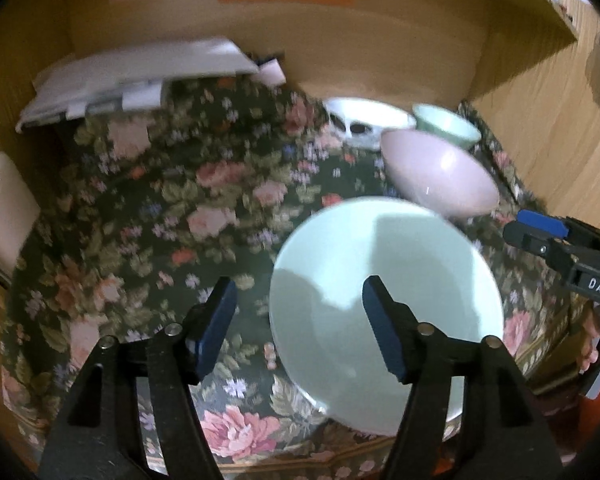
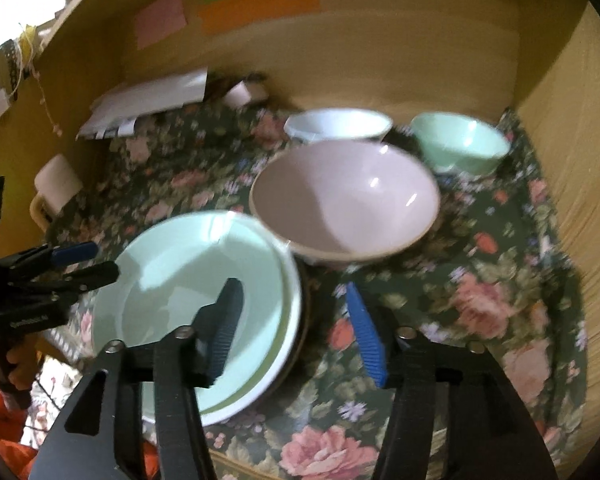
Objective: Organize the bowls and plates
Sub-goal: 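Lower the mint green plate onto the white plate and open both tools, then move both tools to the rim of the pale pink bowl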
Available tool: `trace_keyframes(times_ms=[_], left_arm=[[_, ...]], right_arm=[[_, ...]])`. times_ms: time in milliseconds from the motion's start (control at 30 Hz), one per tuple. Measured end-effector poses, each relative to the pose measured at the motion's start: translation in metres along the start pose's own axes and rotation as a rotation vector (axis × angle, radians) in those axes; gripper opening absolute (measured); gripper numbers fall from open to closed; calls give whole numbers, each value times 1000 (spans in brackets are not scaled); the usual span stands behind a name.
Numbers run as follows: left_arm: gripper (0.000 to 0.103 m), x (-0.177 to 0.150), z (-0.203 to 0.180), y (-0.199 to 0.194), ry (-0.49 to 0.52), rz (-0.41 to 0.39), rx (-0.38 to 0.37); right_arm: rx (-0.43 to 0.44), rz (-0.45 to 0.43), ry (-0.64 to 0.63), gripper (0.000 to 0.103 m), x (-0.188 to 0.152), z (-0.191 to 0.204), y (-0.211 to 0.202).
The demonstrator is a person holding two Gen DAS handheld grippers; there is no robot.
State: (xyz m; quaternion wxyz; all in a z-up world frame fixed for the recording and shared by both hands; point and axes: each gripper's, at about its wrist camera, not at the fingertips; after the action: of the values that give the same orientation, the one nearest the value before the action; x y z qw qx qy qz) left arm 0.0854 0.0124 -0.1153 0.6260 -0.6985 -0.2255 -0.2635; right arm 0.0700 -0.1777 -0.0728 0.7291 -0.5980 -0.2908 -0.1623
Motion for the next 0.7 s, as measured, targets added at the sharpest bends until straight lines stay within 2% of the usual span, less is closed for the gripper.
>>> trace_keyframes(times_ms=[167, 300, 367, 433, 567, 700], left_arm=[[71, 22, -7, -11, -1, -67, -3], [74, 40, -19, -8, 9, -87, -8], [80, 49, -26, -3, 14, -89, -17], [81, 54, -32, 2, 21, -94, -19], [82, 68, -45, 19, 41, -85, -17], [82, 82, -55, 45, 43, -41, -22]], right_arm=[[-55, -85, 2, 72, 11, -7, -16], [-82, -127, 5, 75, 20, -14, -22], [-90, -143, 8, 81, 25, -19, -23], [-103, -160, 14, 84, 30, -23, -23], [-127, -175, 24, 85, 36, -34, -18], [-116, -160, 47, 85, 42, -47, -6]])
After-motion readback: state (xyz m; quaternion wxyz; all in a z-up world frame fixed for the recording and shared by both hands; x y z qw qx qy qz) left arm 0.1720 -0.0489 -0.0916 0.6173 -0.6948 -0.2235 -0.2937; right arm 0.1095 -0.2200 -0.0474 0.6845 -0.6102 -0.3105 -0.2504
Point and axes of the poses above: each gripper's, at about its wrist camera, not at the fingertips, and y roughly the way its jaws point, z to its left, x to its top, and after that the axes turned 1 degree about -y, right-handed
